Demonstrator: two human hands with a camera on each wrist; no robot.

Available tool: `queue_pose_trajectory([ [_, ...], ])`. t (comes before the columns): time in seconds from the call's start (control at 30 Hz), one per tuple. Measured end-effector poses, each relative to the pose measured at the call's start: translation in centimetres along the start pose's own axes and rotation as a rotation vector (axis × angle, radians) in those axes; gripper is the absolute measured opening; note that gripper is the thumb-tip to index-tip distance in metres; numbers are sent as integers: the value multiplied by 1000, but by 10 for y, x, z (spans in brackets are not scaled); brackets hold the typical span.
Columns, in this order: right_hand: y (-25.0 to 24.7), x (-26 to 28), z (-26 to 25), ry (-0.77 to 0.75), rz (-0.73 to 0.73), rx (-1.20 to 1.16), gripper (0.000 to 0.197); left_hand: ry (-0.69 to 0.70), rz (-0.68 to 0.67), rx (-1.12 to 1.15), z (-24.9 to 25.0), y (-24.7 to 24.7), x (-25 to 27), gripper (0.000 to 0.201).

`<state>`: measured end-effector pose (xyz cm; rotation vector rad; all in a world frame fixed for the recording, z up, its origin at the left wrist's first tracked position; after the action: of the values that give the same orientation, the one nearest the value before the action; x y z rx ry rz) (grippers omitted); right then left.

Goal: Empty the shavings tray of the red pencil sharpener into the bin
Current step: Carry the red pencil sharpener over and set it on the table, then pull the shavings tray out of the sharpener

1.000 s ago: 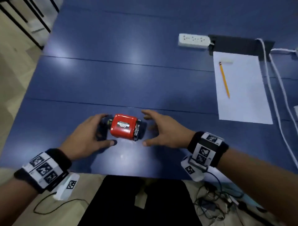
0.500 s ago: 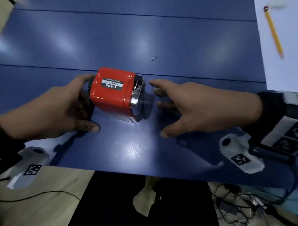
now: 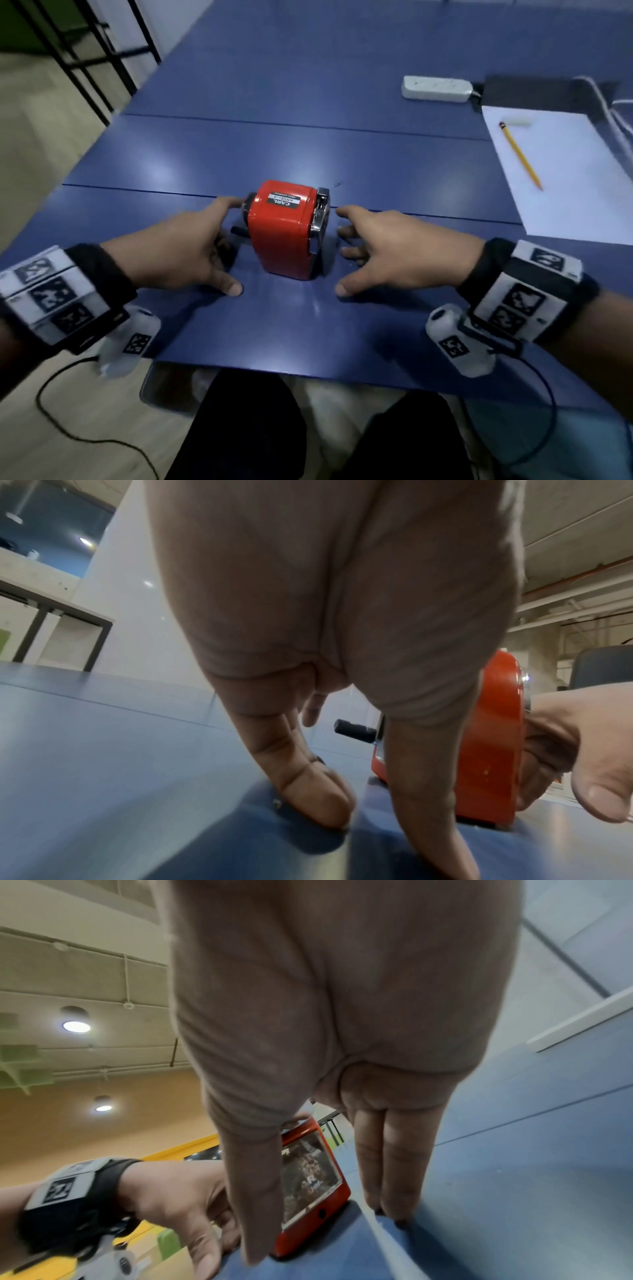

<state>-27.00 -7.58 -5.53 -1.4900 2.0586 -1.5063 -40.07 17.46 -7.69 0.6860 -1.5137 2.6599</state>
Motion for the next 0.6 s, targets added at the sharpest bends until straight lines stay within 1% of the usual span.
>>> queue_pose_trajectory([
  [0.1, 4, 2, -4, 30, 32, 27, 119, 9, 18, 15, 0, 2, 0, 136],
  [0.17, 8, 4, -7, 43, 64, 8, 117, -2, 42, 26, -2, 3, 3, 136],
  [0.3, 20, 12, -13, 57, 141, -149, 124, -14, 118, 27, -2, 8, 18, 139],
  [0.37, 25, 15, -18, 45, 183, -235, 123, -11, 187, 60, 4, 13, 27, 136],
  [0.4, 28, 15, -20, 37, 205, -277, 120, -11, 239, 94, 10, 15, 32, 129],
  [0.43, 30, 15, -21, 25, 230, -309, 117, -16, 312, 138, 17, 18, 37, 117],
  [0.5, 35, 13, -24, 5, 276, -369, 108, -29, 503, 203, 31, 25, 47, 82],
  [0.53, 38, 12, -25, -2, 295, -396, 103, -29, 576, 222, 37, 30, 49, 65],
  [0.57, 39, 10, -26, -4, 312, -407, 97, -21, 603, 238, 44, 36, 51, 55],
  [0.6, 40, 9, -26, -1, 330, -406, 93, -15, 575, 254, 48, 45, 49, 49],
])
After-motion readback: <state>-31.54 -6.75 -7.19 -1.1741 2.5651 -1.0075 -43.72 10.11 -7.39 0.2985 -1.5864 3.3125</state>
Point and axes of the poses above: each hand's wrist, its own x-axis away from the middle knuckle, its own y-axis out of the palm, z = x × y, the point moved 4 cm from there along -x, towards the middle knuckle, and after that the axes turned 3 degrees about x, right-handed, at the moved point
